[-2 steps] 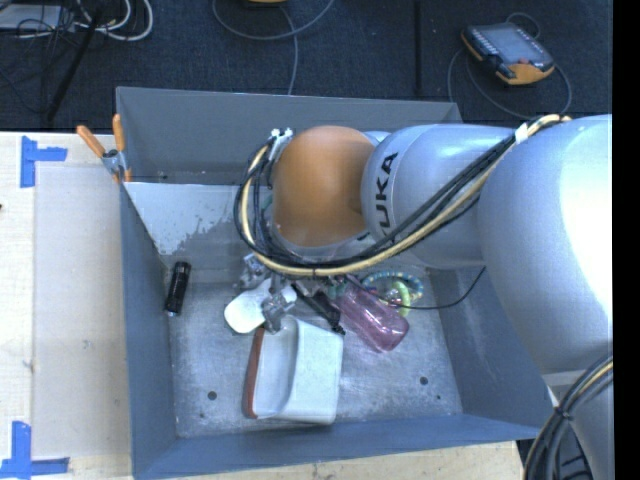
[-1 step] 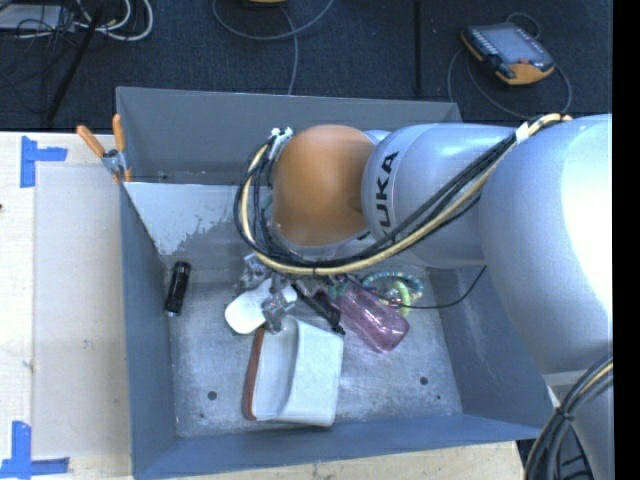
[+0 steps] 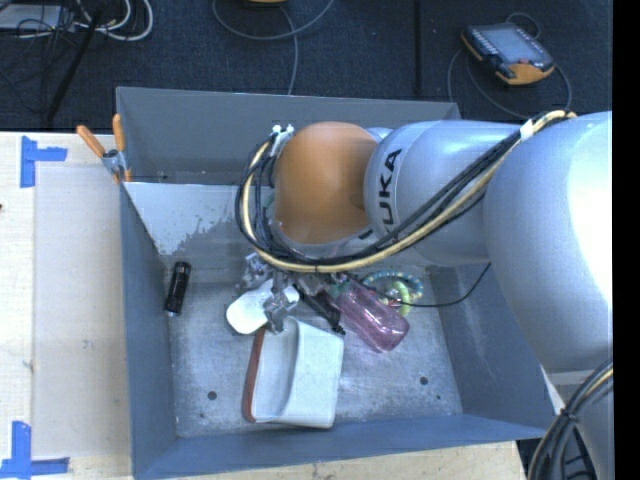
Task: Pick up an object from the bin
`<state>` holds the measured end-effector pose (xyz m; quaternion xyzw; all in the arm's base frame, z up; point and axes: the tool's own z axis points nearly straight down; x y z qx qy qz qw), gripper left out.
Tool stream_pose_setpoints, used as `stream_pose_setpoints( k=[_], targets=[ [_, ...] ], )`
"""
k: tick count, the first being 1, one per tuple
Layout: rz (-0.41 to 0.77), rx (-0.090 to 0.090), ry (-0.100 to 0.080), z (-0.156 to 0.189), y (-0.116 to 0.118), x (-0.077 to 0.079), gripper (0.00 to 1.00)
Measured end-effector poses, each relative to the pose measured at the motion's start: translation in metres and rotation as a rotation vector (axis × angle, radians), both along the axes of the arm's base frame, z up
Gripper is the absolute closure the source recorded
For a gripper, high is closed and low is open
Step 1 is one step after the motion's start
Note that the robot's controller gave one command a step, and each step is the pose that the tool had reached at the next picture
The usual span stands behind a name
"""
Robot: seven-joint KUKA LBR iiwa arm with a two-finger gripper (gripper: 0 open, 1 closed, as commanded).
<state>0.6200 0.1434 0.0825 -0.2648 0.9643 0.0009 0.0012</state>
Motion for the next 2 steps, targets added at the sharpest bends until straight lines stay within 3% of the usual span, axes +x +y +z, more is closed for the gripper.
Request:
stream_pose_setpoints(
  k=[2],
  targets=[
    [0.000,-0.002,0.003,0.028,0.000,-0.001,1.00]
  ],
)
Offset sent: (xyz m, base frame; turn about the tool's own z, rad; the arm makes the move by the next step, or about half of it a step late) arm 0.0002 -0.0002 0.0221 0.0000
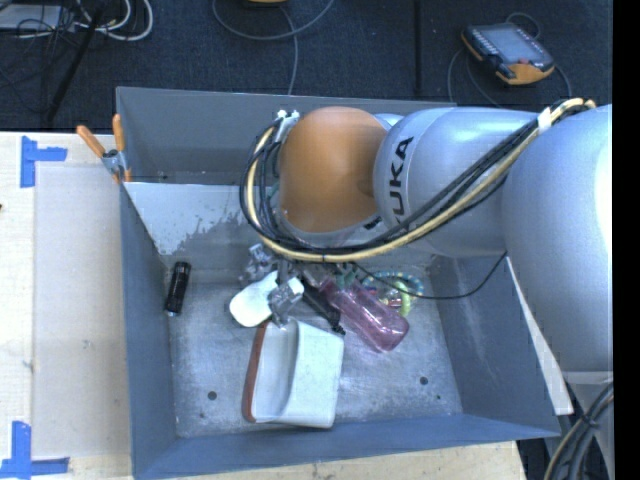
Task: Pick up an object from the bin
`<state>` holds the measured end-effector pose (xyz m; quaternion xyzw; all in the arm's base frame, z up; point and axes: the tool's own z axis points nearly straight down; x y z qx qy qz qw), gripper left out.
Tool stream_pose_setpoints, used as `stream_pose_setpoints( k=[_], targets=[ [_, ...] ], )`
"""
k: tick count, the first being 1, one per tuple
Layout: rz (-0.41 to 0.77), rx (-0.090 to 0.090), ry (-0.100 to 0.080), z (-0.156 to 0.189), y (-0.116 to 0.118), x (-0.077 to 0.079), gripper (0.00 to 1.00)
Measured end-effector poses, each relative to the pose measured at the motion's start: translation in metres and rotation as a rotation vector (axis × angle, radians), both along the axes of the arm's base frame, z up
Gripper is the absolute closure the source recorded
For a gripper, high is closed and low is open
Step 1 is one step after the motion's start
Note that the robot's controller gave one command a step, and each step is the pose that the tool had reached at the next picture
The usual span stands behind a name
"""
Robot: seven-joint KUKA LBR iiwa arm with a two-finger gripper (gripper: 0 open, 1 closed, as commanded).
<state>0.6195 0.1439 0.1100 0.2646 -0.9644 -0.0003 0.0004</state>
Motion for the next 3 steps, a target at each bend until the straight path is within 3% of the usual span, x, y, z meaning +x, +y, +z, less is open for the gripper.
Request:
stream_pose_setpoints(
  k=[1,3],
  targets=[
    [-0.001,0.001,-0.003,0.010,0.000,0.001,1.00],
    [-0.001,-0.001,0.007,0.038,0.000,-0.002,1.00]
  ],
)
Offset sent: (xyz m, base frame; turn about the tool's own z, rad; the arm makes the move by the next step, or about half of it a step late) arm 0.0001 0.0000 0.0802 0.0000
